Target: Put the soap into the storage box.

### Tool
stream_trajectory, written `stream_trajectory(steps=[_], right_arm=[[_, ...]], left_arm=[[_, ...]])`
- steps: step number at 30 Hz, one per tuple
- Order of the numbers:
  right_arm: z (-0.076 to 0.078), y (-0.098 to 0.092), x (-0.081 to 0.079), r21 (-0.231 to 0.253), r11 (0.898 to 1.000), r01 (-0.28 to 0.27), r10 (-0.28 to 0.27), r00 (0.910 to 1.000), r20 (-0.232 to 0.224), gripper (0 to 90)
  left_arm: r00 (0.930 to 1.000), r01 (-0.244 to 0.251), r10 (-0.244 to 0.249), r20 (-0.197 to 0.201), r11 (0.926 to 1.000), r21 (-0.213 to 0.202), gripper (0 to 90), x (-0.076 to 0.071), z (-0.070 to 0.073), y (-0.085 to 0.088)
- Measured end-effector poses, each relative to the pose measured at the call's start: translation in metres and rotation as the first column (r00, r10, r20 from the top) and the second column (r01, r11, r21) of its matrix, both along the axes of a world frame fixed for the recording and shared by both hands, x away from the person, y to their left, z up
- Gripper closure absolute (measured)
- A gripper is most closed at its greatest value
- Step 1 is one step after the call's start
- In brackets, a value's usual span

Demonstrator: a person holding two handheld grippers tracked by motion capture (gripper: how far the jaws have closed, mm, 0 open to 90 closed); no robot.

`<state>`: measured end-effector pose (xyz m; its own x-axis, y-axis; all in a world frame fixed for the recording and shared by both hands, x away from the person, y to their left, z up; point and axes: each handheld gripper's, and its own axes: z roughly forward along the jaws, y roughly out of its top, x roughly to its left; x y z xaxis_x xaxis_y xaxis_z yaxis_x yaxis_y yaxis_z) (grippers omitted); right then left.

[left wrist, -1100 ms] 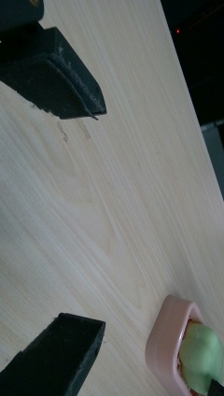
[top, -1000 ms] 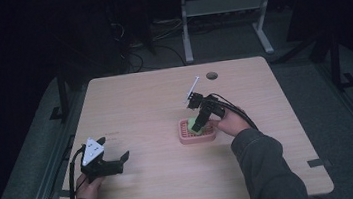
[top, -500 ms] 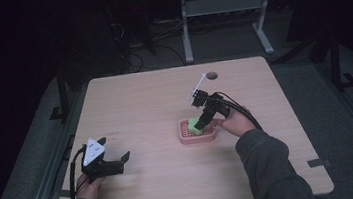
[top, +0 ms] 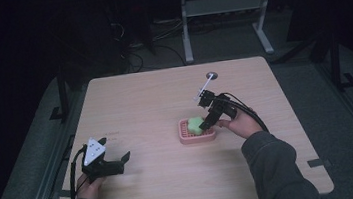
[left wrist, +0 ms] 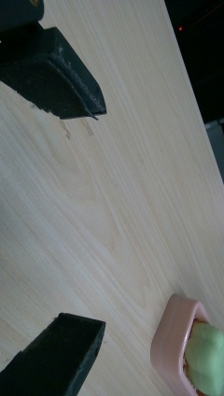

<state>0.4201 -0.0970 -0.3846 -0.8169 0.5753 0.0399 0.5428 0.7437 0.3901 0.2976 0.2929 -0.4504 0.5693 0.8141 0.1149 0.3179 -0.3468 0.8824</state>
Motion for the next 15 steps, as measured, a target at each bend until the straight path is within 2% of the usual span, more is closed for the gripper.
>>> stream_trajectory(steps=[15], right_arm=[[0.000,-0.013,-0.007,0.017,1.000,0.017,-0.017,0.9998,0.001,23.2]], left_arm=[[1.0000,0.000,0.000,0.001,1.0000,-0.005,0.0,0.000,0.000,0.000]])
